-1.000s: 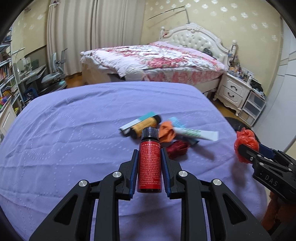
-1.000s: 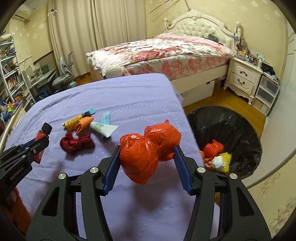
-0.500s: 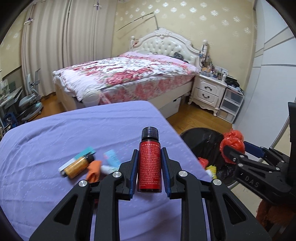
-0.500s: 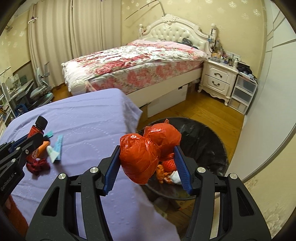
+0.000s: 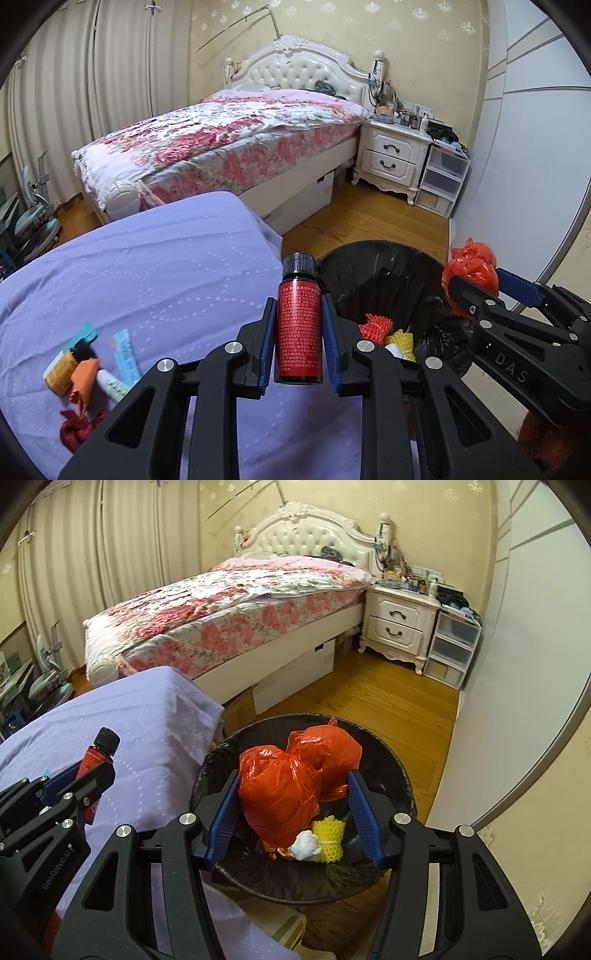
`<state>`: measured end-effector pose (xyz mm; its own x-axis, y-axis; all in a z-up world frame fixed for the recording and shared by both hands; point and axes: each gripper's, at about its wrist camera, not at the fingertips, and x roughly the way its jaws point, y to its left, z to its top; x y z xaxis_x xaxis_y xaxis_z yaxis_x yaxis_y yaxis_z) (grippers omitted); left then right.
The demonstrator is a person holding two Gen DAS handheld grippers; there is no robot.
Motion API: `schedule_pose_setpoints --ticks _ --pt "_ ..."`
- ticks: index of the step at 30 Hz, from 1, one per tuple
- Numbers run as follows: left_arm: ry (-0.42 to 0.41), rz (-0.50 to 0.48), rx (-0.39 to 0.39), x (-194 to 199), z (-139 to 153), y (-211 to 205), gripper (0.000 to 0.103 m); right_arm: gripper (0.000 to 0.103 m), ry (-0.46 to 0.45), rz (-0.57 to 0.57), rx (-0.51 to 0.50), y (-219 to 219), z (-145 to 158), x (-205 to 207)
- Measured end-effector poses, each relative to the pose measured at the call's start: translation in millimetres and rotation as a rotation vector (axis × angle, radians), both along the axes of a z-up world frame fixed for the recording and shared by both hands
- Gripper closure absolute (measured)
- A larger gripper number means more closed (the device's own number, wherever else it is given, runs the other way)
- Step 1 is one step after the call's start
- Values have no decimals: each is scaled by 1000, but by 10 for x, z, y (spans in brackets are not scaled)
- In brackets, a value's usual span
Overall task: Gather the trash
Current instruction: 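Carry the red can in the left tool while the right tool carries the orange bag to the bin, then open the right tool over the bin while the left tool releases the red can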
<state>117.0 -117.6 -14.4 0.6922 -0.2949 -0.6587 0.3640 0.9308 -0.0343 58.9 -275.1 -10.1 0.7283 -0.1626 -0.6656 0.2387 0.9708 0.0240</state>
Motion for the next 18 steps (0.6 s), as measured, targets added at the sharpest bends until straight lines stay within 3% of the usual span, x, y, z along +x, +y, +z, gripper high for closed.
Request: schedule_pose_setpoints --ticks 18 --pt "27 -61 78 277 -225 -527 78 47 29 -101 36 -479 -221 214"
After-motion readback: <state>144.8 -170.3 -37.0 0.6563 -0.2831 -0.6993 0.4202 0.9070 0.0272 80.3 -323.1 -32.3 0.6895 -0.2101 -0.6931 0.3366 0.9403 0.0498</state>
